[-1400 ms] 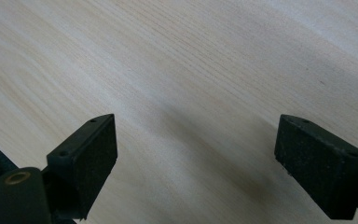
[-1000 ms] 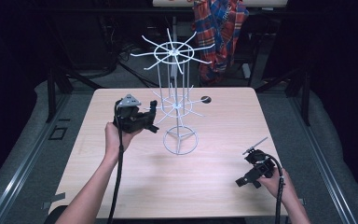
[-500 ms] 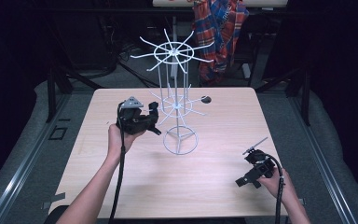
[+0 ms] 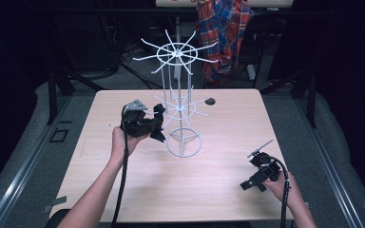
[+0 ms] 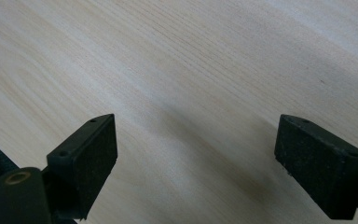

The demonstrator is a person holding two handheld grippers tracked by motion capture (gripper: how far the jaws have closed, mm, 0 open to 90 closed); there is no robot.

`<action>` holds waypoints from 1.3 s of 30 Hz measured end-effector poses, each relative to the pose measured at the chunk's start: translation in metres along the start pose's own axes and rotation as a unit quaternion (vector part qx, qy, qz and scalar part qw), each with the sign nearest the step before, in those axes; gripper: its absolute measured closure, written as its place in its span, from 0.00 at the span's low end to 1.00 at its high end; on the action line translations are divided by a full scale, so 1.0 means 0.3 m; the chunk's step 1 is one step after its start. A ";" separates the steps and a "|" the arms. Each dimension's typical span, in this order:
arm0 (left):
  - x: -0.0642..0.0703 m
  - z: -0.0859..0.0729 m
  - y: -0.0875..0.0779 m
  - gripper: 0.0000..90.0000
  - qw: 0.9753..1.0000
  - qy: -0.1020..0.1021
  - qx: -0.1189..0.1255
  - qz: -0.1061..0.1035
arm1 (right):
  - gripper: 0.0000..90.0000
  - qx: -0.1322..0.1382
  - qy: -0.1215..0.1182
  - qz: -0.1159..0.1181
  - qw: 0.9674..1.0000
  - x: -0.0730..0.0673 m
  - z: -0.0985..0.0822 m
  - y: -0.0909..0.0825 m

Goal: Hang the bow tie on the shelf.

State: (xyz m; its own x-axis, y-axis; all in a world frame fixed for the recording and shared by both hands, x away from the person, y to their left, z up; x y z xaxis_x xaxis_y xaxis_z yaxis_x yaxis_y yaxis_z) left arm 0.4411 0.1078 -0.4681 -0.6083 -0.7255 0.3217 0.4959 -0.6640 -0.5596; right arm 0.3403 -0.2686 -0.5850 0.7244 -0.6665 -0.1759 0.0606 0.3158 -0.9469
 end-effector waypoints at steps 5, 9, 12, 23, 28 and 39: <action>-0.007 -0.003 -0.001 0.95 1.000 -0.001 -0.004 0.003 | 0.14 -0.003 -0.003 0.000 1.000 0.001 0.000 -0.002; -0.012 -0.003 -0.004 0.94 1.000 -0.004 -0.002 0.010 | 0.14 -0.002 -0.002 0.000 1.000 0.000 0.000 -0.002; -0.017 -0.005 0.000 0.92 1.000 -0.007 -0.007 0.016 | 0.14 0.001 -0.001 0.001 1.000 -0.001 0.000 0.000; -0.025 -0.004 -0.013 0.78 0.999 -0.008 -0.006 0.033 | 0.14 -0.004 -0.005 0.002 1.000 0.000 -0.001 -0.002; -0.026 -0.007 -0.016 0.66 0.999 -0.005 -0.017 0.046 | 0.14 -0.001 -0.002 0.001 1.000 0.000 -0.001 -0.003; -0.056 -0.047 -0.050 0.37 0.997 -0.008 -0.030 0.076 | 0.14 0.003 -0.003 0.001 1.000 -0.003 0.001 -0.008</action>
State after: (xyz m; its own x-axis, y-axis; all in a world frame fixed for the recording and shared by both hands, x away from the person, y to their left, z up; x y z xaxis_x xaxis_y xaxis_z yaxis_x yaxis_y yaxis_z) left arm 0.4350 0.1325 -0.4759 -0.5190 -0.8200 0.2411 0.5439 -0.5344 -0.6470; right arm 0.3396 -0.2685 -0.5825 0.7288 -0.6617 -0.1760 0.0635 0.3213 -0.9448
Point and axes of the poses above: each handheld gripper's, and its own axes: y roughly forward along the jaws, z roughly out of its top, x roughly to its right, the point moved 5 cm from there along y, roughly forward along the jaws, and after that the axes turned 14 degrees about -y, right-handed, at the moved point
